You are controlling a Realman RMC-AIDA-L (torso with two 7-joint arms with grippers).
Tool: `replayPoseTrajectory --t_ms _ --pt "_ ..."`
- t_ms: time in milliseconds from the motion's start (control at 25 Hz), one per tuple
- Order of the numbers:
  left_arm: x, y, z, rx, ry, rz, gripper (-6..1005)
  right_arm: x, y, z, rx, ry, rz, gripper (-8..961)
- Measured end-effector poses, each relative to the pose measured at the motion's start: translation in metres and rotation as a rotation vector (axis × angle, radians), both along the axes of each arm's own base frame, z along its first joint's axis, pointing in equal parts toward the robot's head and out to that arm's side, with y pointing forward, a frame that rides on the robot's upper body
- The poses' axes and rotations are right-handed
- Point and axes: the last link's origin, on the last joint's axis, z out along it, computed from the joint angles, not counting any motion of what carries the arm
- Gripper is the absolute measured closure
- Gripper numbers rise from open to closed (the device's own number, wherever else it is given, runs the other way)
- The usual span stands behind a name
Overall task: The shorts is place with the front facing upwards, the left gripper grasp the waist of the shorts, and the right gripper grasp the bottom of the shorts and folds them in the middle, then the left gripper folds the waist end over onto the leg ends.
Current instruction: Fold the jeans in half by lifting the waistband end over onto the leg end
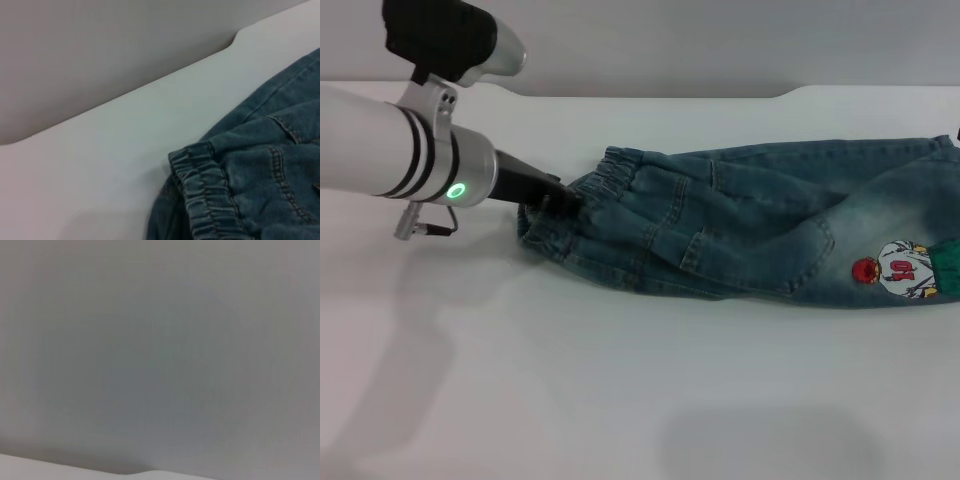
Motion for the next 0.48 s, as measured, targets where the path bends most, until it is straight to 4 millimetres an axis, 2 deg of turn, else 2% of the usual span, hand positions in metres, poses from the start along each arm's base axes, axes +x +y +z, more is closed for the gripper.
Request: replayPoseTrajectory --t_ms 80,120,280,480 --pt "0.000 0.000 0.000 0.000 0.000 0.000 733 0.000 -0.001 -0.001 -0.004 0.001 0.000 113" --pt "0.004 0.009 -0.008 -0.007 0.019 -0.037 681 0.000 -0.002 -0.001 -0.005 0.002 0.000 113" --pt "0.011 0.017 -0.008 0.007 0.018 -0.058 507 0.000 -0.004 -0.002 -0.012 0.005 0.004 113" --pt "0.008 0.020 -0.015 -0.025 0.034 -0.037 361 0.000 -0.005 -0.001 -0.011 0.005 0.005 113"
